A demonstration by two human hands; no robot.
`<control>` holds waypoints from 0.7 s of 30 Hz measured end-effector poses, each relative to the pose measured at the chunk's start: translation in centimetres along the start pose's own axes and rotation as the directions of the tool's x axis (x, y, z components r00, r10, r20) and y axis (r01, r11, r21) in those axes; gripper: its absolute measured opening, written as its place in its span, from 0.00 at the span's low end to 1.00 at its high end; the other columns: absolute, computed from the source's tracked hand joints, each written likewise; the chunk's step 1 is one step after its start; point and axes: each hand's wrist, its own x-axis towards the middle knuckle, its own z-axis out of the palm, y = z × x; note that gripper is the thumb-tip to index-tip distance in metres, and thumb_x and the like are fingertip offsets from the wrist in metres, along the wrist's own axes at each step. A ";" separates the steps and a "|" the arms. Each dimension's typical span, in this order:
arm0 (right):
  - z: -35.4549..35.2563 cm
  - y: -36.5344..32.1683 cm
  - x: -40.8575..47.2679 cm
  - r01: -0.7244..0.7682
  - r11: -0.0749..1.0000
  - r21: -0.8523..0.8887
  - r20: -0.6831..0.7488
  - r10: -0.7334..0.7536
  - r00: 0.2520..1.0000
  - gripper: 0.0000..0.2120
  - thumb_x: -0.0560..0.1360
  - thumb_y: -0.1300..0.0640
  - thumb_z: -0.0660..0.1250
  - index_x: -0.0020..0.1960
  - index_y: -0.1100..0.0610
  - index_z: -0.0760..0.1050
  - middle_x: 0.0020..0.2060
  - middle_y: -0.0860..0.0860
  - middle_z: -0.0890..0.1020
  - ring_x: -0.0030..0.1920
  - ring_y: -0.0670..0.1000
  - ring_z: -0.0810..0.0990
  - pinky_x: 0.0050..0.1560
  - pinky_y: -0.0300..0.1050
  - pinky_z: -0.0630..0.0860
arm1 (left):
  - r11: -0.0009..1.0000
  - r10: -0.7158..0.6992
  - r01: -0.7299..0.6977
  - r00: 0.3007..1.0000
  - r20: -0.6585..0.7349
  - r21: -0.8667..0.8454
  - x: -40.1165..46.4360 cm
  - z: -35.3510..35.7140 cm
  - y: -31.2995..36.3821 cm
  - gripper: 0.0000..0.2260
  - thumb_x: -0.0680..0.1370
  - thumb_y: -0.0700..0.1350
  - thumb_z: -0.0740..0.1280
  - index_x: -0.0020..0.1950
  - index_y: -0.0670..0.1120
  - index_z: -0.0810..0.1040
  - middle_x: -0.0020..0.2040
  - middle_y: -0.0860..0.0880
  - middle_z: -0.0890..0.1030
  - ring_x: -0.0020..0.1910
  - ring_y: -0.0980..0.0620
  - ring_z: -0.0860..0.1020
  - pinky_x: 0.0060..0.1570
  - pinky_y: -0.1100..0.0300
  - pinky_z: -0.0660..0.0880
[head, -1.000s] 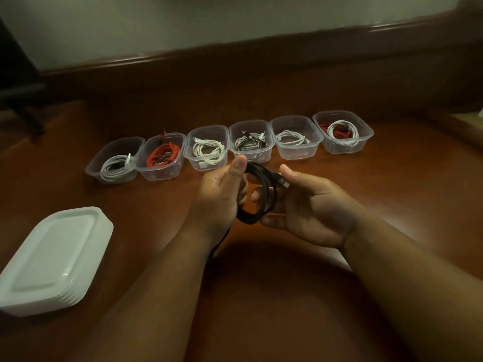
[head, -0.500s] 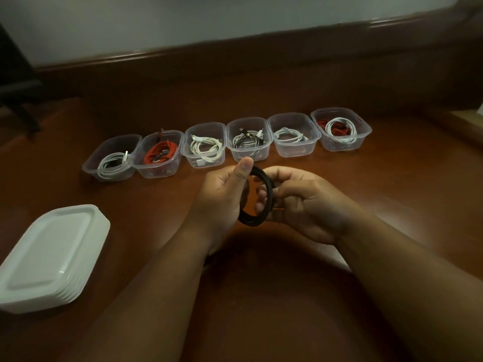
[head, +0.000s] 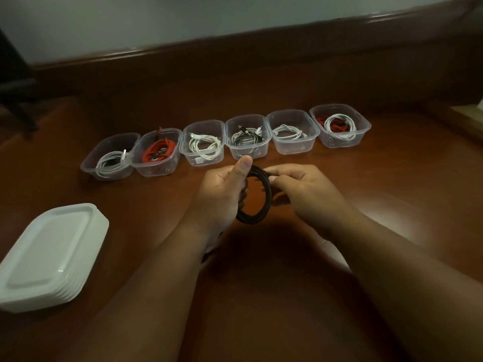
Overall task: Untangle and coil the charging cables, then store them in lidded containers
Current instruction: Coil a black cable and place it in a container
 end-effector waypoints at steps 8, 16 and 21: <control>0.2 0.0 -0.7 0.078 0.995 -0.062 0.093 -0.072 0.993 0.18 0.74 0.52 0.52 0.45 0.59 0.78 0.32 0.48 0.75 0.35 0.50 0.71 0.37 0.48 0.69 | 0.983 0.049 -0.047 0.999 -0.005 0.176 0.0 0.0 -0.3 0.24 0.80 0.64 0.60 0.29 0.51 0.76 0.25 0.56 0.65 0.25 0.56 0.62 0.29 0.61 0.60; 0.9 0.2 -0.8 0.011 0.996 0.092 0.132 -0.024 0.991 0.16 0.85 0.53 0.52 0.40 0.56 0.68 0.33 0.51 0.69 0.29 0.44 0.65 0.31 0.39 0.65 | 0.969 0.129 -0.117 0.991 -0.045 0.218 0.3 0.2 -0.8 0.19 0.78 0.63 0.60 0.35 0.54 0.78 0.28 0.56 0.72 0.29 0.58 0.68 0.34 0.60 0.66; 0.6 0.6 -0.2 -0.037 0.939 0.343 0.007 0.037 0.999 0.17 0.83 0.47 0.53 0.39 0.53 0.68 0.31 0.48 0.70 0.28 0.46 0.64 0.29 0.44 0.62 | 0.898 0.361 -0.299 0.920 -0.151 0.324 0.2 0.4 -0.9 0.05 0.81 0.52 0.63 0.55 0.54 0.75 0.44 0.56 0.75 0.43 0.61 0.75 0.45 0.68 0.72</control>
